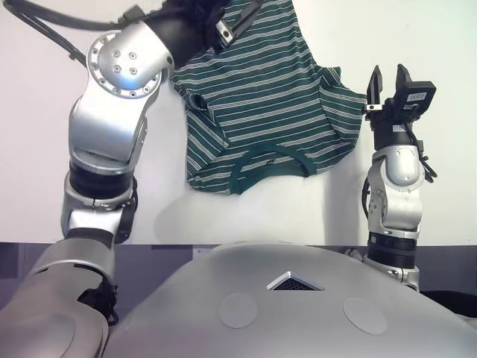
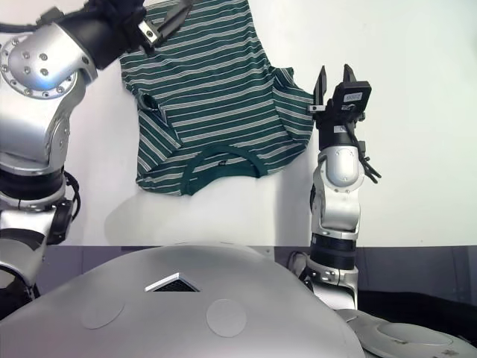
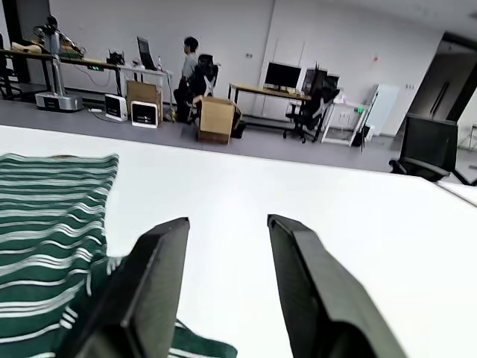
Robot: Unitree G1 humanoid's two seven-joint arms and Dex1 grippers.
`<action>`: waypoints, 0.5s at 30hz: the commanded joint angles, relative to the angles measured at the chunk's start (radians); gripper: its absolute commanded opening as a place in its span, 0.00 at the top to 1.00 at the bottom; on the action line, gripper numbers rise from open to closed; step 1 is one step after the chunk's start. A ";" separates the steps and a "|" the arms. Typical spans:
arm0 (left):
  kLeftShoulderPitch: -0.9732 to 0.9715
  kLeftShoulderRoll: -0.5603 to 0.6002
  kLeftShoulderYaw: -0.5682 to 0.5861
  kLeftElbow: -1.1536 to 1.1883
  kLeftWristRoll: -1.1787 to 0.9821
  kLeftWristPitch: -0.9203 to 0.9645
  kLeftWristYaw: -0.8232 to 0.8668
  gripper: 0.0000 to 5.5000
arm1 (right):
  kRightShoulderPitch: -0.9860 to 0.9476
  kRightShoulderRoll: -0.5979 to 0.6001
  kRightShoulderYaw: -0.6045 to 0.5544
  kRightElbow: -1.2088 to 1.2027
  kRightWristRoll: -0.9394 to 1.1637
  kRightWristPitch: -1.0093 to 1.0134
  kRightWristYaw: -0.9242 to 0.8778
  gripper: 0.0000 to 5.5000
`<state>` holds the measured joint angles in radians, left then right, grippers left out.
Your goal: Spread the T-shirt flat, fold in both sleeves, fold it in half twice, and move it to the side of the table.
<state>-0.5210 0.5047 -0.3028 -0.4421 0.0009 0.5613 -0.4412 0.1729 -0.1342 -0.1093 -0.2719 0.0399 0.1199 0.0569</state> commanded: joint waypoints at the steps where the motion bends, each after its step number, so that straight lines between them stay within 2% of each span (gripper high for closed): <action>1: -0.373 0.167 -0.396 0.308 0.488 -0.924 -0.191 0.38 | -0.049 0.056 -0.150 0.154 0.258 0.336 0.011 0.65; 8: -0.316 0.089 -0.428 0.421 0.541 -1.049 -0.151 0.38 | -0.144 0.031 -0.182 0.240 0.334 0.523 -0.022 0.65; 11: -0.306 0.061 -0.407 0.492 0.556 -1.116 -0.140 0.38 | -0.215 0.023 -0.169 0.268 0.345 0.609 -0.020 0.65; 15: -0.270 0.040 -0.377 0.524 0.557 -1.148 -0.137 0.38 | -0.200 0.018 -0.125 0.214 0.332 0.714 -0.029 0.65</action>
<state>-0.8056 0.5511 -0.6995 0.0723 0.5463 -0.5742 -0.5771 -0.0811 -0.1276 -0.2660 -0.0709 0.3827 0.7361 0.0484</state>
